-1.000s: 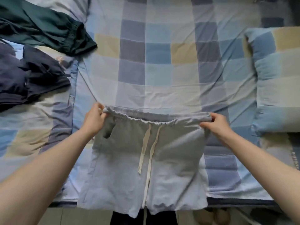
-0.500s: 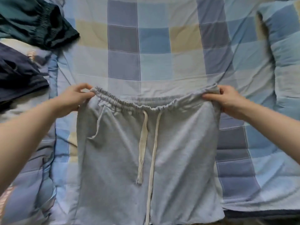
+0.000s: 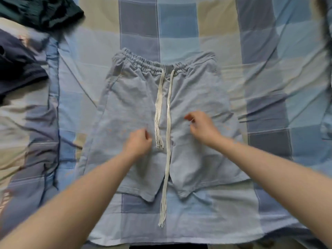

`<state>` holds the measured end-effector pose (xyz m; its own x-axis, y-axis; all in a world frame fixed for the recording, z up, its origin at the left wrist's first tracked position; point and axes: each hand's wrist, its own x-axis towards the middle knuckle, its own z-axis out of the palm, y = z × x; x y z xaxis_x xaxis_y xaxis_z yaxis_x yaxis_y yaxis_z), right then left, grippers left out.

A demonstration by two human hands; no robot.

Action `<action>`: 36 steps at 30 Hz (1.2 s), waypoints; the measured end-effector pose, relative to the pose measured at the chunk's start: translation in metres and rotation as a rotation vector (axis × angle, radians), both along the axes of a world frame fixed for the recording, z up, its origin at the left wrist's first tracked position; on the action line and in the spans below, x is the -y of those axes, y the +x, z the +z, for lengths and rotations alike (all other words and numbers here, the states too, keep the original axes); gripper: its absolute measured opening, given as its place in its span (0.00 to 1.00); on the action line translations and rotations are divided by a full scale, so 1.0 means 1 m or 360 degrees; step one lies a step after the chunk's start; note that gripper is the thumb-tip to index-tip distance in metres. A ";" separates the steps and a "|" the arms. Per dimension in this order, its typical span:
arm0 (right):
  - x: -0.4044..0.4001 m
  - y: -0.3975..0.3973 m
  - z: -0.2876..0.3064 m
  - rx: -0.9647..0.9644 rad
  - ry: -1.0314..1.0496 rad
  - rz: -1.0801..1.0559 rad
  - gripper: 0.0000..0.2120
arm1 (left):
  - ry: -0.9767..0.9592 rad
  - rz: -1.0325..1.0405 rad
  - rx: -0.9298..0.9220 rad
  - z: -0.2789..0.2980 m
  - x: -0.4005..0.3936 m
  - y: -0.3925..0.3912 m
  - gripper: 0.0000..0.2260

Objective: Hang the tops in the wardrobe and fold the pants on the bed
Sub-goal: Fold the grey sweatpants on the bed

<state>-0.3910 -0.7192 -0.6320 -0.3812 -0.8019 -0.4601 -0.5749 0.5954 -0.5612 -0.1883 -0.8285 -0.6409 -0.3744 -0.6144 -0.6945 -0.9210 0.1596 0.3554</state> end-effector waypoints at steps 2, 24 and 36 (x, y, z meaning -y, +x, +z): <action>-0.021 0.031 -0.008 0.0079 0.0001 0.0286 0.19 | 0.0171 -0.0083 0.0114 -0.006 -0.044 0.019 0.04; -0.044 0.093 -0.032 0.0052 0.0266 0.0520 0.36 | 0.1031 0.0332 0.0134 -0.008 -0.170 0.049 0.09; -0.047 0.098 -0.024 -0.0030 0.0185 0.0321 0.09 | -0.0426 -0.0105 -0.0550 0.075 -0.033 0.022 0.02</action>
